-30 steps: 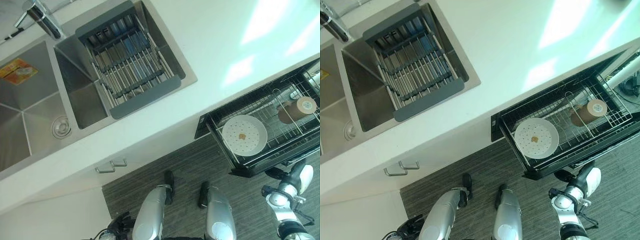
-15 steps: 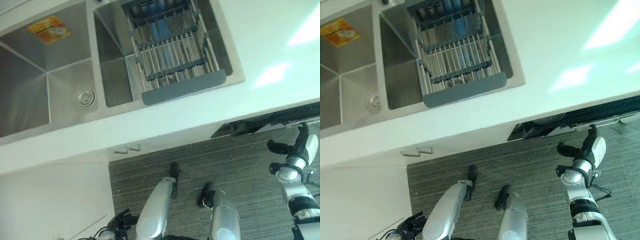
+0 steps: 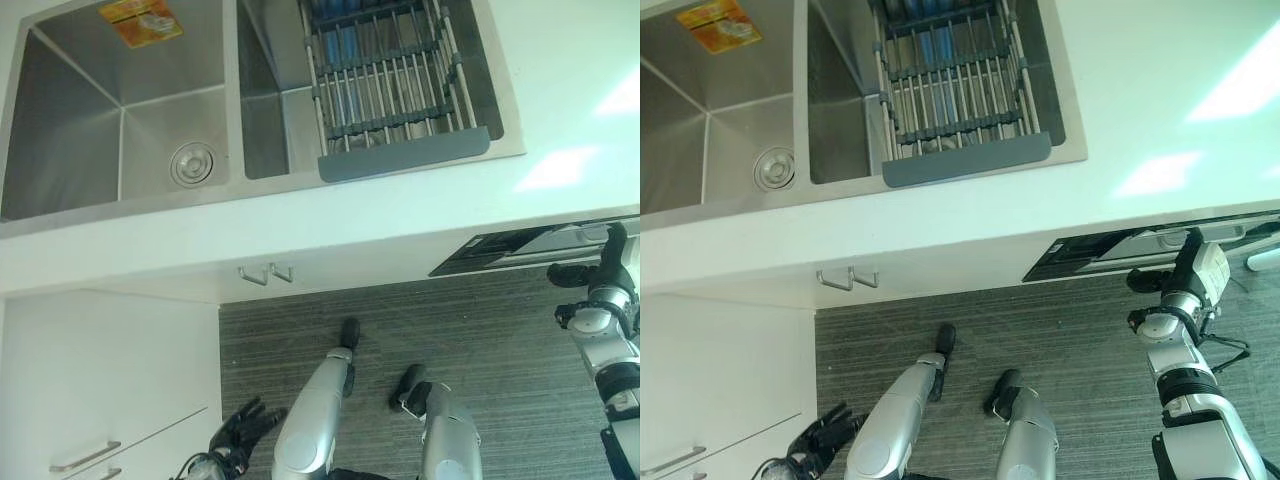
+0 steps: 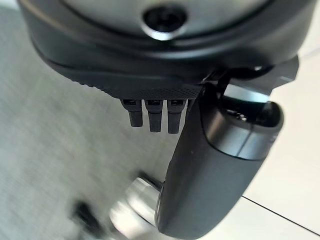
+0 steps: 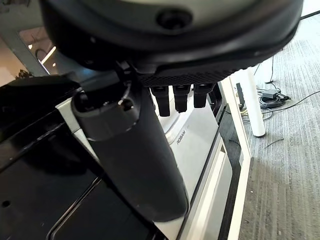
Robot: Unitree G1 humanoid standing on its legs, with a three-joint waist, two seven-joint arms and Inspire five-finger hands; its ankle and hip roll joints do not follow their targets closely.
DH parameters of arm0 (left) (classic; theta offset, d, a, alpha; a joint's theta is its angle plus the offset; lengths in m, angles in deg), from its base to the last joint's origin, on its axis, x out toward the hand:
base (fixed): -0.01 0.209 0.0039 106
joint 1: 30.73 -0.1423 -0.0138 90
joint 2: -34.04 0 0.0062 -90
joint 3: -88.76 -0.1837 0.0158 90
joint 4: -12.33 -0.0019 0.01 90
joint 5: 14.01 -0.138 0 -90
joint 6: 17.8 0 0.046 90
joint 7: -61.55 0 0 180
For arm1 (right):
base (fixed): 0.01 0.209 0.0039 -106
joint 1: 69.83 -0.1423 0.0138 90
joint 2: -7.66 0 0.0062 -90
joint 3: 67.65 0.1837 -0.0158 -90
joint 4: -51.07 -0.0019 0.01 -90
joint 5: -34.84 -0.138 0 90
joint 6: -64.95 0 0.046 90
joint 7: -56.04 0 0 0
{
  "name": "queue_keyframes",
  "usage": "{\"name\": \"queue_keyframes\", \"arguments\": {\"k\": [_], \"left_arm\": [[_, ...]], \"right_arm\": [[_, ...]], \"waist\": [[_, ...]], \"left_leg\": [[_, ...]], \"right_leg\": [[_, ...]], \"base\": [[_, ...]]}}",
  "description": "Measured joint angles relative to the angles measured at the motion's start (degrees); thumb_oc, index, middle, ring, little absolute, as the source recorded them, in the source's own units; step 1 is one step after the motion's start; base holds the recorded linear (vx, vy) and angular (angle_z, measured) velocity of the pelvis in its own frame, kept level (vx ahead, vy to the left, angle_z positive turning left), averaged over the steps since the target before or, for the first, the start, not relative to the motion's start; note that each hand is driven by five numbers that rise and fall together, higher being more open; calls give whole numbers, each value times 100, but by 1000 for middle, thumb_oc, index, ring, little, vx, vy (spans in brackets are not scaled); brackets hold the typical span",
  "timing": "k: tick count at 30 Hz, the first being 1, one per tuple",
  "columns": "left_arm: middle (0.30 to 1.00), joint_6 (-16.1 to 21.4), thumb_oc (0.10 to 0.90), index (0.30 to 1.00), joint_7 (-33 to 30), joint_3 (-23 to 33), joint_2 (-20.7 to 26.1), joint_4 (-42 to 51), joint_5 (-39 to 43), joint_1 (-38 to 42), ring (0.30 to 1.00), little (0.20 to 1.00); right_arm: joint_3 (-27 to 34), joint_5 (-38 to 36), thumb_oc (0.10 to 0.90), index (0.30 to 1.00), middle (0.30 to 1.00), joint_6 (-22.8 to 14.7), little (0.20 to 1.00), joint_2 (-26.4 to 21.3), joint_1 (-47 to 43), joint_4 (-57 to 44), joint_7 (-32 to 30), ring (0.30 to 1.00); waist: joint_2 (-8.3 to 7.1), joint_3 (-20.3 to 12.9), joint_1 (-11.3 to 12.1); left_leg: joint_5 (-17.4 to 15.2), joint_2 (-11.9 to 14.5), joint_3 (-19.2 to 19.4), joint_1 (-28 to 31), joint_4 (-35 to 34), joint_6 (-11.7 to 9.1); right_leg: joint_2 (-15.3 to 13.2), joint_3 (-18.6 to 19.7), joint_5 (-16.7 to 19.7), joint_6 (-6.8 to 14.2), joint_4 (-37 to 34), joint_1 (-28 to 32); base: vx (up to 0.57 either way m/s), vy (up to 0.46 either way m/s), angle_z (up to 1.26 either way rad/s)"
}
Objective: Place the dishes in the dishwasher.
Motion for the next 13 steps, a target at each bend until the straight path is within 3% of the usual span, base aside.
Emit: {"name": "queue_keyframes", "arguments": {"k": [5,7,8,10,13], "left_arm": [[900,542,800,900,90,79,3,324,-11,47,900,900],[900,1033,800,900,-327,243,1,581,-147,-18,900,900],[900,1113,800,900,-392,303,3,609,-192,36,900,900],[900,1254,800,900,-718,494,46,783,-532,-12,900,900],[900,1330,800,900,-652,780,80,823,-493,-147,900,900]], "right_arm": [[-8,57,800,900,900,-76,900,415,389,-108,224,900],[154,55,800,900,900,-533,900,1084,1479,-1033,205,900],[160,64,800,900,900,-542,900,1155,1561,-1071,188,900],[367,104,800,900,900,-1086,900,1358,2442,-1573,244,900],[166,210,800,900,900,-1343,900,1743,3167,-1656,685,900]], "waist": [[-8,-4,2],[-108,-50,-22],[-102,-52,-57],[-152,-84,-123],[-196,-356,-423]], "left_leg": [[18,135,-96,594,-254,-19],[-74,205,-86,1027,-381,-103],[-75,239,-72,1025,-374,-112],[-35,232,-7,1290,-479,-120],[-183,251,128,1470,-470,-79]], "right_leg": [[252,-144,135,-18,-627,757],[447,-126,192,11,-1122,1329],[464,-103,247,5,-1183,1331],[513,-128,326,53,-1504,1731],[504,-51,344,102,-1717,1905]], "base": [[53,-33,8],[111,8,4],[111,27,-1],[81,39,5],[81,35,-10]]}}
